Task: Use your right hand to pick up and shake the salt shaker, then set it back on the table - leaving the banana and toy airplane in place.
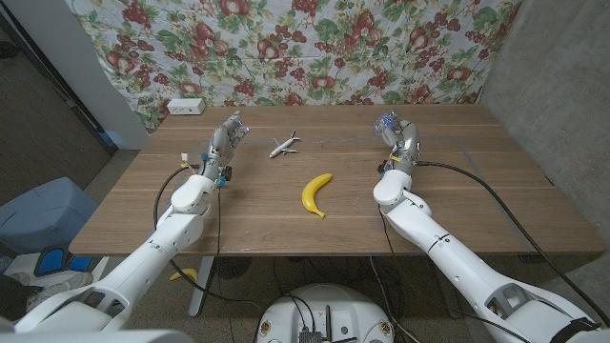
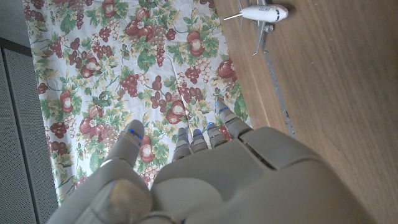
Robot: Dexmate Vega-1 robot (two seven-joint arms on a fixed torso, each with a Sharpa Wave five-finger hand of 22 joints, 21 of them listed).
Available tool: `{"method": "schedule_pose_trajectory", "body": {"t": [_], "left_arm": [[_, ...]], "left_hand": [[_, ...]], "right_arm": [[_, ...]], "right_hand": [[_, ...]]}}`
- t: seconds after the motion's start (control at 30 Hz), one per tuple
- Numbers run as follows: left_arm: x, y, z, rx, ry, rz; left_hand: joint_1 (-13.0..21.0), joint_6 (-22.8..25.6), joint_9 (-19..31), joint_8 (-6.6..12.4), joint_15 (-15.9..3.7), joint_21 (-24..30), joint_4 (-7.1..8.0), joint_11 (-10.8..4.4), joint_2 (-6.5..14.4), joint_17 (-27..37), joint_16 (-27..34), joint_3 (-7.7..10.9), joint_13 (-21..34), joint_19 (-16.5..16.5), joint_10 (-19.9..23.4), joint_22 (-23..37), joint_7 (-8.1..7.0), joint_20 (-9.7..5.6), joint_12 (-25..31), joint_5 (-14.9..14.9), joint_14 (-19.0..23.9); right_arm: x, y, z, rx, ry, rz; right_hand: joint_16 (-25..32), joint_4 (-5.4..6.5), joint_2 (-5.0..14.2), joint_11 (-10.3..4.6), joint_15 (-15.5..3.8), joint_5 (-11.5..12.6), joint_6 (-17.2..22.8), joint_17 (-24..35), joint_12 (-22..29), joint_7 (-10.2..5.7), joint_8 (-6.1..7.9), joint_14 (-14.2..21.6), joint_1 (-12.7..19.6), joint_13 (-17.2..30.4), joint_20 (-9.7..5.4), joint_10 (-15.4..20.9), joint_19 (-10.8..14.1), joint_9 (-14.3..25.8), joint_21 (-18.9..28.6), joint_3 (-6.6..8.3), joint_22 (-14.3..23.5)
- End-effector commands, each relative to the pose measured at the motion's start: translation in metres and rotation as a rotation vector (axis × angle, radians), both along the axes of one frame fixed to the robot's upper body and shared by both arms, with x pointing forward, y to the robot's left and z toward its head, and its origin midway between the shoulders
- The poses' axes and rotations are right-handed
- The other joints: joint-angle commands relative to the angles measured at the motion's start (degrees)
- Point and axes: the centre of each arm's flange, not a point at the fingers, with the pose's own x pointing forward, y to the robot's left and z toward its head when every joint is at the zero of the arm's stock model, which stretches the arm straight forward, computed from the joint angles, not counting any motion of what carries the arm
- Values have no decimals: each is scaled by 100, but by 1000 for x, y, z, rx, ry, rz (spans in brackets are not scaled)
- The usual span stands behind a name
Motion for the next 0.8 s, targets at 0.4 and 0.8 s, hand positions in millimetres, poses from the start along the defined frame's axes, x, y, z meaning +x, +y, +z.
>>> {"method": "schedule_pose_trajectory", "body": {"t": [0.4, 0.8], "left_arm": [[-6, -3, -4, 2, 8, 1], [-7, -2, -5, 1, 5, -1]], "left_hand": [[-60, 23, 24, -16, -84, -5, 7, -11, 254, 11, 6, 35, 23, 65, 46, 24, -7, 0, 1, 2, 29], [-59, 23, 24, -17, -84, -5, 5, -10, 254, 10, 3, 35, 23, 64, 45, 24, 0, -1, 0, 2, 22]], "right_arm": [[7, -1, 13, -292, 259, 162], [5, 2, 17, -317, 295, 157]], "right_hand": [[-47, 158, 718, -715, -608, 23, 607, 41, -24, -534, 19, 57, 698, 36, -319, 781, -15, 8, 96, 233, -5], [-74, 158, 703, -692, -603, 11, 626, 62, -41, -537, 12, 64, 696, 34, -316, 796, -24, 8, 133, 241, -8]]}}
